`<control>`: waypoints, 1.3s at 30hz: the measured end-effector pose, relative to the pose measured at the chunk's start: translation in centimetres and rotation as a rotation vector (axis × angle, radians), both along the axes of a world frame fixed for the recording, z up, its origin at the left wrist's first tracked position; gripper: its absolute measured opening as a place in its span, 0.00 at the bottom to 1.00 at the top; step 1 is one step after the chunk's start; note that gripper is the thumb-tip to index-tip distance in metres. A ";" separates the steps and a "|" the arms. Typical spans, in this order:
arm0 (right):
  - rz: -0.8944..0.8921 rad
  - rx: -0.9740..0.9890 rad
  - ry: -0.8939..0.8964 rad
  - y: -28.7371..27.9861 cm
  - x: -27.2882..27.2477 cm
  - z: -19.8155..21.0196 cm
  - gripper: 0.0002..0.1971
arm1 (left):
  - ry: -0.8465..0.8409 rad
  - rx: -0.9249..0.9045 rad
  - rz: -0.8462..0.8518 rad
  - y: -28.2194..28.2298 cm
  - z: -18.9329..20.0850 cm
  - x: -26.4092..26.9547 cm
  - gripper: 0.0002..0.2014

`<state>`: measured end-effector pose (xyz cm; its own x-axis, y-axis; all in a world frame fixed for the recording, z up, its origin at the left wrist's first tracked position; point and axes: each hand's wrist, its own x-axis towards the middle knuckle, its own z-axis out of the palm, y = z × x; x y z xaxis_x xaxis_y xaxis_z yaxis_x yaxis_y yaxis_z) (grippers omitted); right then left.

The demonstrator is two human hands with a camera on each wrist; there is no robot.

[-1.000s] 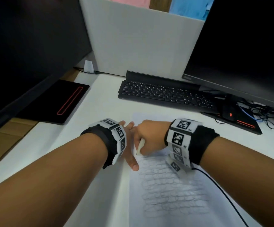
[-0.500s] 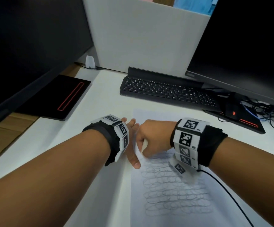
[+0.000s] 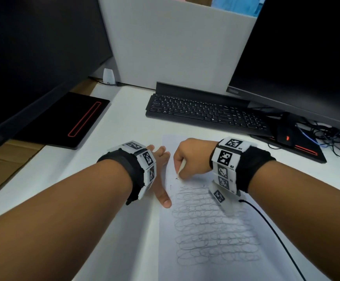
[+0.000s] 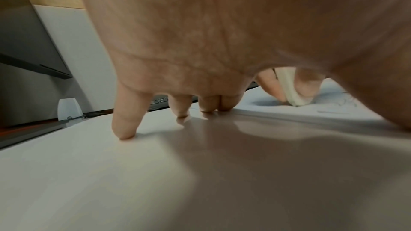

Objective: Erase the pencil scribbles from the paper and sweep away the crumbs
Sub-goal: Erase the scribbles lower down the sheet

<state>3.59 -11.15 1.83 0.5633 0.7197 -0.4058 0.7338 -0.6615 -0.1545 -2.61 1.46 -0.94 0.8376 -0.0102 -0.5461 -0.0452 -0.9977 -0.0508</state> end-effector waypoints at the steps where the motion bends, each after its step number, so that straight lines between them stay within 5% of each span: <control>1: 0.018 -0.001 0.013 0.0 -0.3 -0.1 0.03 | -0.001 -0.006 0.002 0.1 -0.1 0.0 0.67; 14: 0.067 -0.026 0.090 -0.8 -1.2 -0.5 0.02 | -0.004 0.021 0.003 -0.2 0.1 0.0 0.68; 18: -0.042 0.003 0.001 -1.1 0.7 -0.2 0.03 | -0.010 0.019 0.021 -0.3 0.0 -0.1 0.68; 23: 0.081 -0.069 0.057 -0.8 -1.2 -0.4 0.04 | -0.002 0.031 0.014 -0.3 -0.1 0.0 0.68; 28: -0.094 -0.007 0.007 -1.4 1.1 -0.1 0.03 | -0.033 0.016 0.022 -0.2 -0.2 -0.1 0.67; 39: -0.073 0.032 -0.028 -1.4 0.1 -0.2 0.03 | -0.049 -0.040 -0.103 -2.8 -0.6 1.5 0.65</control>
<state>3.72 -12.58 1.65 0.6252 0.6889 -0.3668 0.6883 -0.7083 -0.1569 -1.07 -1.32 -1.59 0.8570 -0.1179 -0.5016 -0.1455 -0.9892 -0.0161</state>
